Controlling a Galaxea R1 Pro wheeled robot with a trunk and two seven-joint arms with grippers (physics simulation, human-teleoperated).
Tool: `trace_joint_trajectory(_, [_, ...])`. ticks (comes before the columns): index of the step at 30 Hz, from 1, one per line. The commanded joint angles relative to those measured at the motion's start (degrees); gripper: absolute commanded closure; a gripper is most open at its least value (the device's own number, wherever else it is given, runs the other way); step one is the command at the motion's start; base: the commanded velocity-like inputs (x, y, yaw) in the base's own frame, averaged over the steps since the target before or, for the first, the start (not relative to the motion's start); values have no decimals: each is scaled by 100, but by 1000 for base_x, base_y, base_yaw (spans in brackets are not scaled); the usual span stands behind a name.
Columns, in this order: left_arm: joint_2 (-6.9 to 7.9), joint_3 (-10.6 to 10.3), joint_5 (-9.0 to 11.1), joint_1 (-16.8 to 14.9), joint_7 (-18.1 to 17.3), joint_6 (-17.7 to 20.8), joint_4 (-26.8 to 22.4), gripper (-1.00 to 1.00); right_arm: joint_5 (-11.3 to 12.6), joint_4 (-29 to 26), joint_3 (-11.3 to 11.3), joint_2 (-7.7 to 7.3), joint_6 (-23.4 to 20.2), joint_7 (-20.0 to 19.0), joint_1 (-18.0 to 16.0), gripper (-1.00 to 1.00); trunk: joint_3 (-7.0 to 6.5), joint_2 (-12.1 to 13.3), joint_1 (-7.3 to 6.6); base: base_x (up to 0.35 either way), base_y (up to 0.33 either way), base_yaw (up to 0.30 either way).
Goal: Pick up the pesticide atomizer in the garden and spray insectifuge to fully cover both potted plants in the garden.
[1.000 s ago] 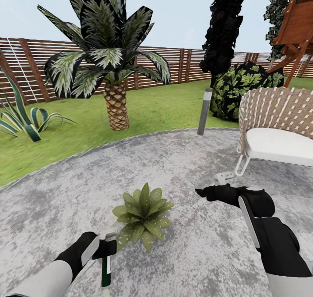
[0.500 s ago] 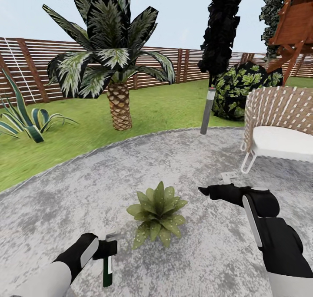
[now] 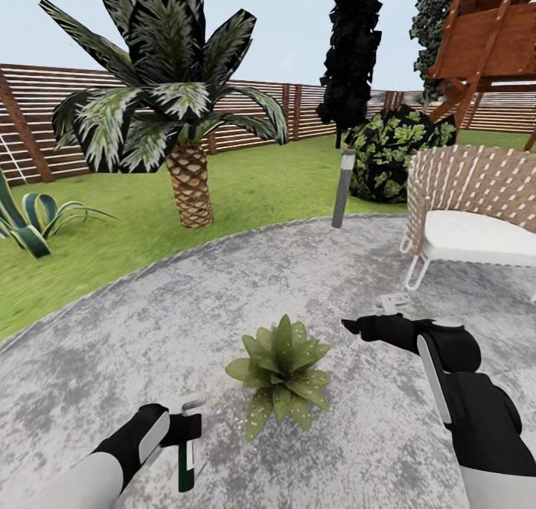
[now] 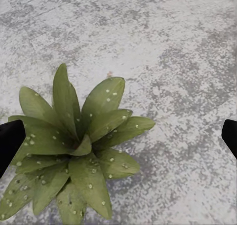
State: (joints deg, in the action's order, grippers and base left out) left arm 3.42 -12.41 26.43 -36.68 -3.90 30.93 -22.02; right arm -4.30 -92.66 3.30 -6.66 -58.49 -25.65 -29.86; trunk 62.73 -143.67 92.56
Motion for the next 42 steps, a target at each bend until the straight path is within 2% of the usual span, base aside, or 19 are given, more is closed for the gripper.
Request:
trace_joint_trajectory(1, [3, -13, 7, 13, -19, 19, -29, 100, -47, -6, 3, 0, -16, -46, -4, -100, -17, -1, -4, -2, 87, -16])
trace_joint_trajectory(3, [5, 0, 30, 57, -7, -73, -54, 100, -47, -6, 4, -1, -8, -45, -3, -100, -62, 2, -9, -1, 42, -8])
trace_joint_trajectory(4, [2, 6, 41, 92, 14, -272, -26, 100, -46, -6, 6, -5, -6, -45, -3, -100, -84, 3, -12, 0, 12, -2])
trace_joint_trajectory(7, [-3, 10, 52, 111, 28, -408, 3, 100, -46, -6, 6, -9, -5, -45, -2, -100, -150, 7, -19, 0, 5, -1])
trace_joint_trajectory(24, [-1, 58, 66, 117, 26, -458, 13, 100, -45, -6, -21, -2, -31, -45, -2, -100, -527, 30, -63, 0, 0, -17])
trace_joint_trajectory(30, [-53, 41, 64, 117, -13, -487, 13, 100, -49, -6, -20, -1, -31, -45, -2, -100, -527, 30, -63, 0, 90, -249])
trace_joint_trajectory(42, [-61, 28, 61, 117, -19, -492, 22, 100, -46, -6, -12, 5, -31, -45, -2, -100, -527, 30, -63, 0, 321, -65])
